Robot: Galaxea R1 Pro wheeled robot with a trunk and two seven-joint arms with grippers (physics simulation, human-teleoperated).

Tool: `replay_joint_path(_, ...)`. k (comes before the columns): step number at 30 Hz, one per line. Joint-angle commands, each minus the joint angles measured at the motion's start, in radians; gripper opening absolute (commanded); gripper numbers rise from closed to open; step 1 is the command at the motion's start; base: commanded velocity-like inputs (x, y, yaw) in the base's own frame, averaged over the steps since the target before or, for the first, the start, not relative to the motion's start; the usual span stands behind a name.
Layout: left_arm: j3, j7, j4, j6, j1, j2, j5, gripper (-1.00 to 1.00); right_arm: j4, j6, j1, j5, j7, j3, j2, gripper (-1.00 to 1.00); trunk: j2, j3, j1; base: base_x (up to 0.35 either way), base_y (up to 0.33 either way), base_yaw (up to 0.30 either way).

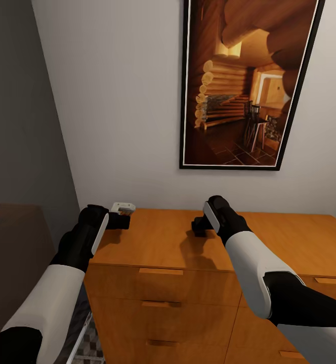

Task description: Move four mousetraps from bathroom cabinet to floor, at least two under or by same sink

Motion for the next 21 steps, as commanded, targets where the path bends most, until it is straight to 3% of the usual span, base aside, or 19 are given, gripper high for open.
replay_joint_path(1, 0.000, -0.008, -0.001, 0.003, -0.001, 0.000, -0.013, -1.00, 0.046, 0.003, 0.000, 0.000, -0.007, -0.005, 0.001, -1.00, 0.000, -0.001, 0.000, 0.000, 0.000, 0.000)
replay_joint_path(4, 0.001, -0.007, -0.001, 0.003, -0.001, 0.001, -0.013, -1.00, 0.009, 0.003, 0.000, 0.001, -0.007, -0.005, 0.001, -1.00, 0.000, -0.001, 0.000, 0.000, 0.000, 0.000)
replay_joint_path(7, 0.001, -0.007, -0.002, 0.003, -0.001, 0.001, -0.014, -1.00, -0.112, 0.003, 0.000, 0.002, -0.007, -0.003, 0.001, -1.00, 0.000, -0.001, 0.000, 0.000, 0.000, 0.000)
replay_joint_path(12, 0.001, -0.007, -0.002, 0.003, -0.001, 0.002, -0.014, -1.00, -0.215, 0.003, 0.000, 0.001, -0.007, -0.004, 0.001, -1.00, 0.000, -0.001, 0.000, 0.000, 0.000, 0.000)
replay_joint_path(21, 0.003, -0.007, 0.000, 0.003, -0.001, 0.002, -0.014, -1.00, -0.260, 0.003, 0.000, 0.004, -0.009, 0.002, 0.001, -1.00, 0.000, -0.001, 0.000, -0.017, 0.000, 0.000)
